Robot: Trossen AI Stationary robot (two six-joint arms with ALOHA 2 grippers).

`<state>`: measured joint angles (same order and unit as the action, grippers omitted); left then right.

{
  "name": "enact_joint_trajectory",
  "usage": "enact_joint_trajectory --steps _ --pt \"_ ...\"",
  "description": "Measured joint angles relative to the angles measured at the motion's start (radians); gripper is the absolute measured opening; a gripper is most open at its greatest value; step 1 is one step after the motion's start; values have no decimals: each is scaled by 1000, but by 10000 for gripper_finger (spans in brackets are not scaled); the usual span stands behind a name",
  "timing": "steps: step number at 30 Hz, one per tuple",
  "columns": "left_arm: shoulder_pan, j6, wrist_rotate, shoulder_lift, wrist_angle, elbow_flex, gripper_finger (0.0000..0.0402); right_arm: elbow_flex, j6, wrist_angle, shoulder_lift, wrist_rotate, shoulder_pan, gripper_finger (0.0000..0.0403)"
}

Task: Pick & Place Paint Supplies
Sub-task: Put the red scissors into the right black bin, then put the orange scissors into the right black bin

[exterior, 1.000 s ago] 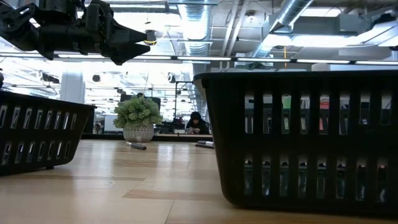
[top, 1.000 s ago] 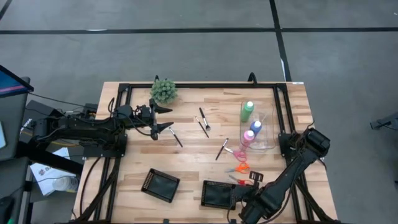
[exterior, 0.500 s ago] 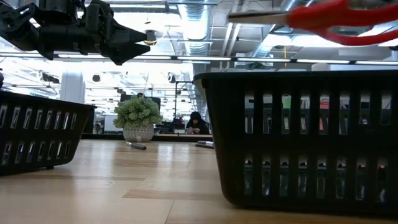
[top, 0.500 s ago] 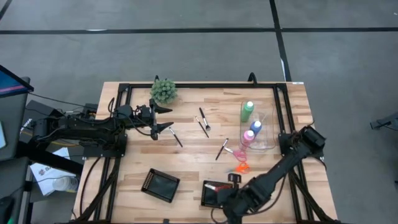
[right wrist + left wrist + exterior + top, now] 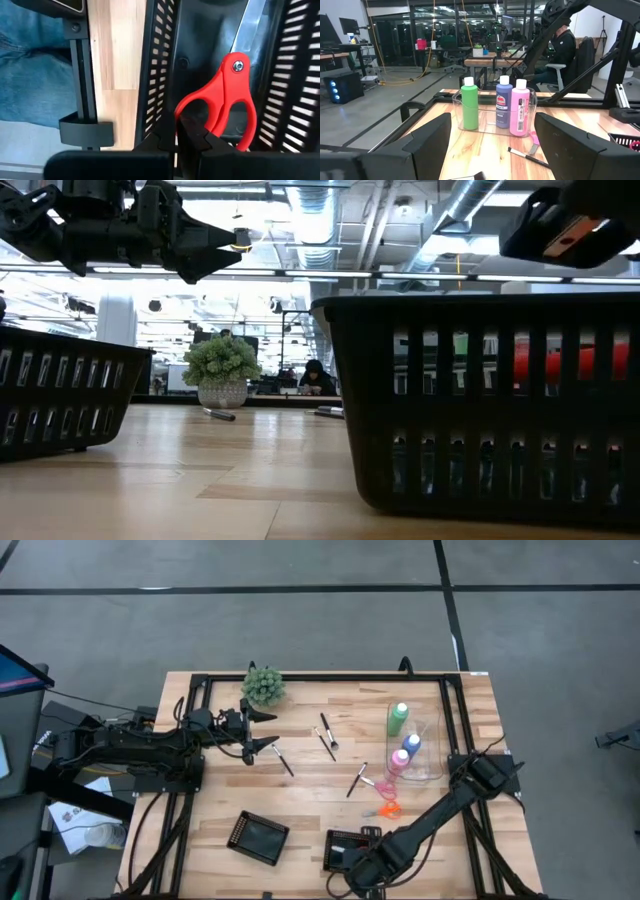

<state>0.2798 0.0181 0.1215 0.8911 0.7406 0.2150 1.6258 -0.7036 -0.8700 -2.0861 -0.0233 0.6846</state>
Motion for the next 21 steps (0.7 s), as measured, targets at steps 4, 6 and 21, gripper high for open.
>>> enact_joint_trajectory --steps 4,6,21 --pt "0 0 0 0 0 0 280 -1 -3 2 -3 -8 -7 9" --pt "0 0 0 0 -1 0 280 0 -10 16 6 -17 -6 18" --pt "0 0 0 0 -4 0 280 1 -56 -18 26 -112 -9 129"
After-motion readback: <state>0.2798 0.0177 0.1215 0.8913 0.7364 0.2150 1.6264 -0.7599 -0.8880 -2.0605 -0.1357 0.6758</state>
